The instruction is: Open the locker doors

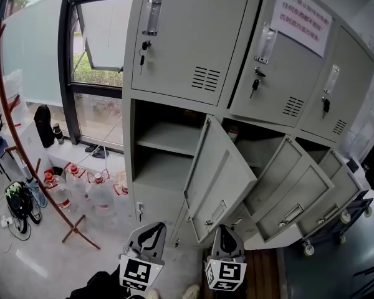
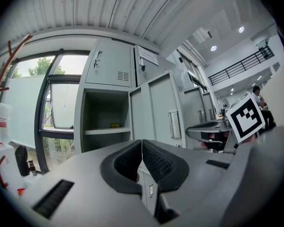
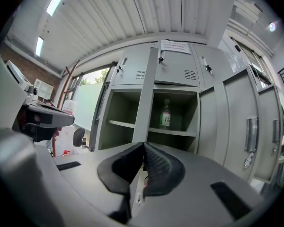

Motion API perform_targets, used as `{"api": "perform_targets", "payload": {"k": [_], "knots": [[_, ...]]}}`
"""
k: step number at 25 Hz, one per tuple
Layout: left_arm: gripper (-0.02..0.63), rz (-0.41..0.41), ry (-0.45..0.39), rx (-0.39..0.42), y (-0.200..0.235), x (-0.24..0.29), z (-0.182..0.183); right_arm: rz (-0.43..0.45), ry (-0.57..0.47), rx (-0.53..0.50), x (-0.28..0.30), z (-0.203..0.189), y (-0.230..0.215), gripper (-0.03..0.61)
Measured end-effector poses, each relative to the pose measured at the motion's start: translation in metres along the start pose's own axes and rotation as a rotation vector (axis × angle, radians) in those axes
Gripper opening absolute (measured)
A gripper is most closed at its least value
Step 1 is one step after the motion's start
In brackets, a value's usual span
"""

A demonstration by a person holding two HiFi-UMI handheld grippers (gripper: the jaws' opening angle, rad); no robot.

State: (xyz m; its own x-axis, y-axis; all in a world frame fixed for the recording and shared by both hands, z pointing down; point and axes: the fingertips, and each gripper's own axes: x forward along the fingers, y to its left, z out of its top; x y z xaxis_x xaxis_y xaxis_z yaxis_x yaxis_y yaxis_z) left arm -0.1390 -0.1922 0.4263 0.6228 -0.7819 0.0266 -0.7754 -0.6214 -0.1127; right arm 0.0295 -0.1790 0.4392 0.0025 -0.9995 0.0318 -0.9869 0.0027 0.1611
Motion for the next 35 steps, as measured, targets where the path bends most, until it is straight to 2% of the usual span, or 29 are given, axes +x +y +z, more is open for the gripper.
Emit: {"api": "perform_targets", "payload": {"k": [8, 18, 35], "knots": [[0.025, -0.016, 0.005, -0.007, -0.002, 0.001, -0.002, -0.004, 0.004, 0.005, -0.004, 0.001, -0.002, 0.017], [0.025, -0.027, -0.016, -0.003, -0.023, -0.008, 0.01, -0.016, -0.039, 0.011, -0.038, 0.015, -0.015, 0.017], [0.025, -0.003, -0.008, 0.013, -0.109, -0.085, 0.017, 0.008, -0.059, 0.026, -0.16, 0.006, -0.031, 0.015]]}}
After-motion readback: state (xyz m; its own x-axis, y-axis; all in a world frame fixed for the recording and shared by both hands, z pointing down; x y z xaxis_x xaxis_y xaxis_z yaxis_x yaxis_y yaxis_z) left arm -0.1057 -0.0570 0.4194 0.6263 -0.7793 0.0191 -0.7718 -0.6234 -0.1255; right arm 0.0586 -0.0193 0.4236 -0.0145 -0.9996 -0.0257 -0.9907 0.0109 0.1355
